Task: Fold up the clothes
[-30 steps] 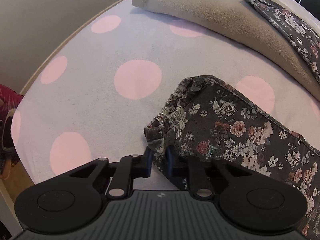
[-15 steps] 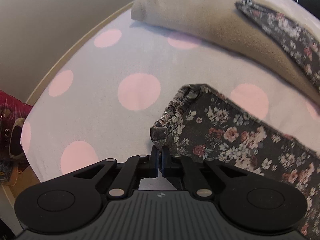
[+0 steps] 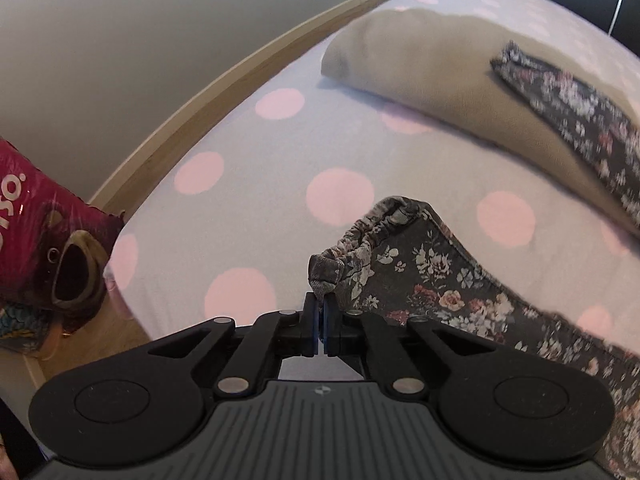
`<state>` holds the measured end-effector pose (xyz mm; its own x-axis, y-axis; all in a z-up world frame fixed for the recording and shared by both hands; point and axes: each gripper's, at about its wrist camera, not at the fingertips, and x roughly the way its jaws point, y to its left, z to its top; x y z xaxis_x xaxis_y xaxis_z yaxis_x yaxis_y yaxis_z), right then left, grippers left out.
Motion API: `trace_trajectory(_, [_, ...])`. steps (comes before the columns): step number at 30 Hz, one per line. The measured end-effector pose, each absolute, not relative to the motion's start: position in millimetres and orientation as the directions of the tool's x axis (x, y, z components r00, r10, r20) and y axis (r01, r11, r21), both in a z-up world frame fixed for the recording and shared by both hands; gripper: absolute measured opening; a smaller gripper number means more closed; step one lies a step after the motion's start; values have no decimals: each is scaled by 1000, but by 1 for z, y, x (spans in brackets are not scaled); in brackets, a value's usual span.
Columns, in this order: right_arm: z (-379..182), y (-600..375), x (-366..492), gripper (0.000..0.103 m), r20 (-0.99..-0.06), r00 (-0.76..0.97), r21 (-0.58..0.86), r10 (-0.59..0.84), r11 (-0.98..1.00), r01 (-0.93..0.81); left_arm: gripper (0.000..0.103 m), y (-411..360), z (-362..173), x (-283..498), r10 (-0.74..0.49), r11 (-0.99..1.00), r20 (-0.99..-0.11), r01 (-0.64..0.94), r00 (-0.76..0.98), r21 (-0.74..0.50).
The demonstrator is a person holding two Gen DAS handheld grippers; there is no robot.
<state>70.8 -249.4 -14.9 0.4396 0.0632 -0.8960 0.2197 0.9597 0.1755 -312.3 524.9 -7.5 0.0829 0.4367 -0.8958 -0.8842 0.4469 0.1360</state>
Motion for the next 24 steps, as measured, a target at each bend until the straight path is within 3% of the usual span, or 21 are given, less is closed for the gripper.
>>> trace_trajectory(10, [-37,-228,76,9,-903,429,74,-3,984,162,1,516,-27,-291,464,522,-886,-811,10,264])
trace_trajectory(15, [-25,-216,74,27,-872,489,55,-9,992,117,2,515,-31,-289,462,535,-887,-801,12,268])
trace_trajectory(18, [-18,-208,72,31,-852,524,42,-11,995,90,7,516,-36,-288,455,533,-891,-798,-12,282])
trace_trajectory(24, [-4,-179,77,39,-826,563,28,33,999,-17,24,519,-43,-287,460,524,-886,-787,-59,324])
